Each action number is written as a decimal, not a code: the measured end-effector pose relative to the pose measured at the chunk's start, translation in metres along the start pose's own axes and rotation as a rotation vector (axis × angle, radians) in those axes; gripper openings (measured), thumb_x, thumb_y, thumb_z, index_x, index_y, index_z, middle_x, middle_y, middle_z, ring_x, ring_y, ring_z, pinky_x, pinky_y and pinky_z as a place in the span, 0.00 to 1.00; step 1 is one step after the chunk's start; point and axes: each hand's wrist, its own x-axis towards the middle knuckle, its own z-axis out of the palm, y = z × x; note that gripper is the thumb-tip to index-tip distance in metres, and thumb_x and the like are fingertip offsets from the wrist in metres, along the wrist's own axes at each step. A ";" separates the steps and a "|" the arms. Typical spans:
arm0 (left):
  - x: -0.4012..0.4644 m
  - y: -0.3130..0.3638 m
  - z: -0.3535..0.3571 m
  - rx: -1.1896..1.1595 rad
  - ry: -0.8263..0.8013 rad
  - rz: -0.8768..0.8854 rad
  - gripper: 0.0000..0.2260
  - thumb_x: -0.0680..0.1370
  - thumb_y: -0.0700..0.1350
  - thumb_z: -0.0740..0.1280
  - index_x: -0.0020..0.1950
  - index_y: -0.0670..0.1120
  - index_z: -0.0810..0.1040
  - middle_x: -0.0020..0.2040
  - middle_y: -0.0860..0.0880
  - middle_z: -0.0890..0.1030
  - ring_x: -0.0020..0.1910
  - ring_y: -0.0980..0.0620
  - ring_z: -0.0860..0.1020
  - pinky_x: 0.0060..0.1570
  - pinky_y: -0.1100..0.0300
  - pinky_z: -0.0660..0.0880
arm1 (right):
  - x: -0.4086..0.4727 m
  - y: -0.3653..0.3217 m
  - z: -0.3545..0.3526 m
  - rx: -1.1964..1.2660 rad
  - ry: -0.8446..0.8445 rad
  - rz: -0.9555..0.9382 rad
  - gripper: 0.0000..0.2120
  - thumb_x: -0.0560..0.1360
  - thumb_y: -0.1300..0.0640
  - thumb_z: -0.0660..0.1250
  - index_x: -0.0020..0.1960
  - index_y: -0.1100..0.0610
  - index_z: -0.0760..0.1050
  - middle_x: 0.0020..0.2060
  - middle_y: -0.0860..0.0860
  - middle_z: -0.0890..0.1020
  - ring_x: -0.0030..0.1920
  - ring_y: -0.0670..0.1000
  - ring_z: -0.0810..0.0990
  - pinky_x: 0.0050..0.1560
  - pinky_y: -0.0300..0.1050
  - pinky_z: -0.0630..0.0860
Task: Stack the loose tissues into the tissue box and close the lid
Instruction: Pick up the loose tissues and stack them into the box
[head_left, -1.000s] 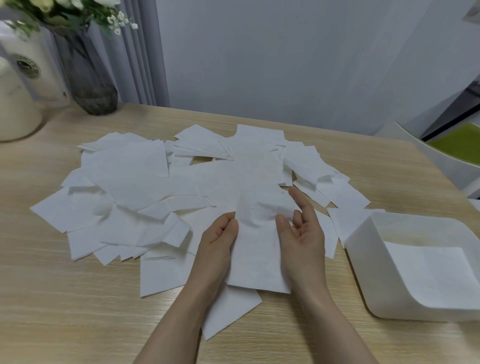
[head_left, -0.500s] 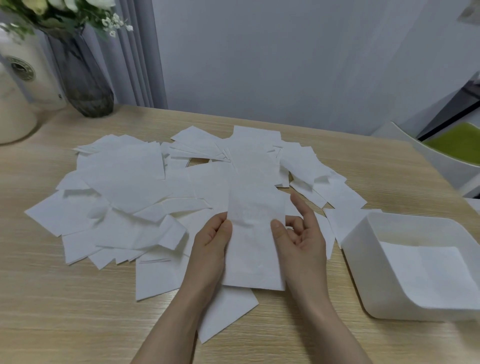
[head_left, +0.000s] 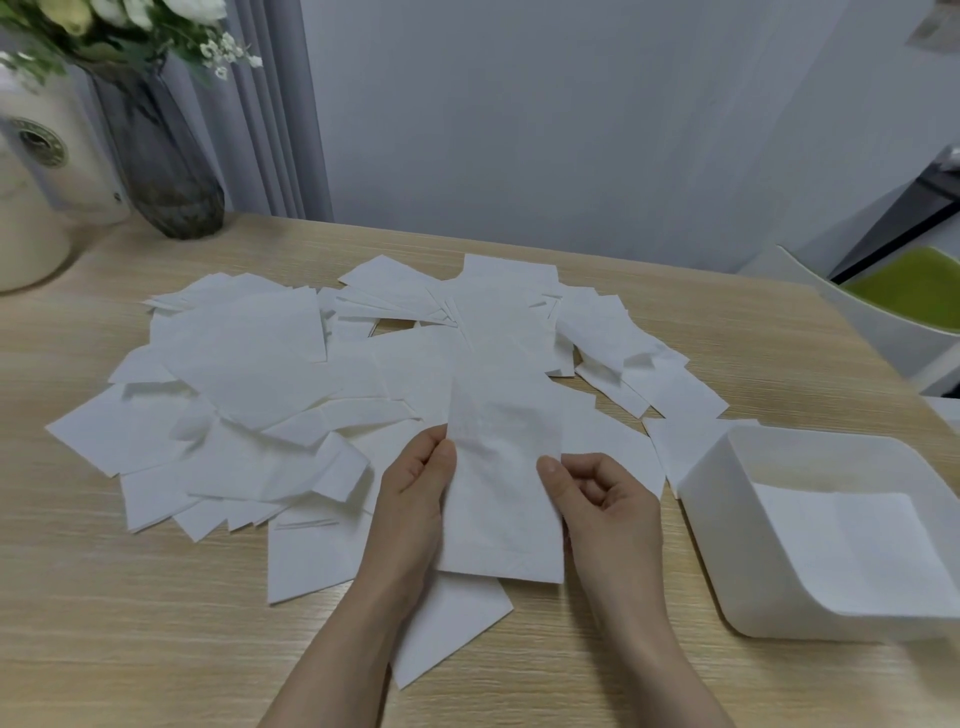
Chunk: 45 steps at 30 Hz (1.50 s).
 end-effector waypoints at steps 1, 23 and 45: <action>0.000 0.000 0.000 0.001 -0.003 -0.003 0.10 0.83 0.43 0.59 0.55 0.46 0.81 0.51 0.49 0.85 0.52 0.51 0.83 0.52 0.56 0.77 | 0.000 0.000 0.000 -0.006 0.007 -0.002 0.06 0.73 0.57 0.72 0.42 0.60 0.80 0.35 0.59 0.82 0.34 0.48 0.79 0.36 0.39 0.75; -0.001 0.000 0.002 0.024 -0.020 0.010 0.10 0.83 0.44 0.60 0.58 0.46 0.80 0.52 0.49 0.85 0.53 0.51 0.83 0.50 0.58 0.77 | -0.001 0.005 0.007 -0.040 0.046 -0.026 0.07 0.74 0.57 0.71 0.41 0.59 0.77 0.35 0.61 0.81 0.32 0.46 0.75 0.32 0.34 0.71; -0.003 0.002 0.002 -0.064 0.009 -0.004 0.09 0.82 0.41 0.61 0.59 0.44 0.78 0.50 0.46 0.86 0.49 0.48 0.84 0.49 0.54 0.80 | -0.006 0.011 0.003 -0.029 0.040 -0.018 0.10 0.74 0.56 0.72 0.54 0.48 0.77 0.37 0.44 0.81 0.34 0.43 0.76 0.38 0.30 0.73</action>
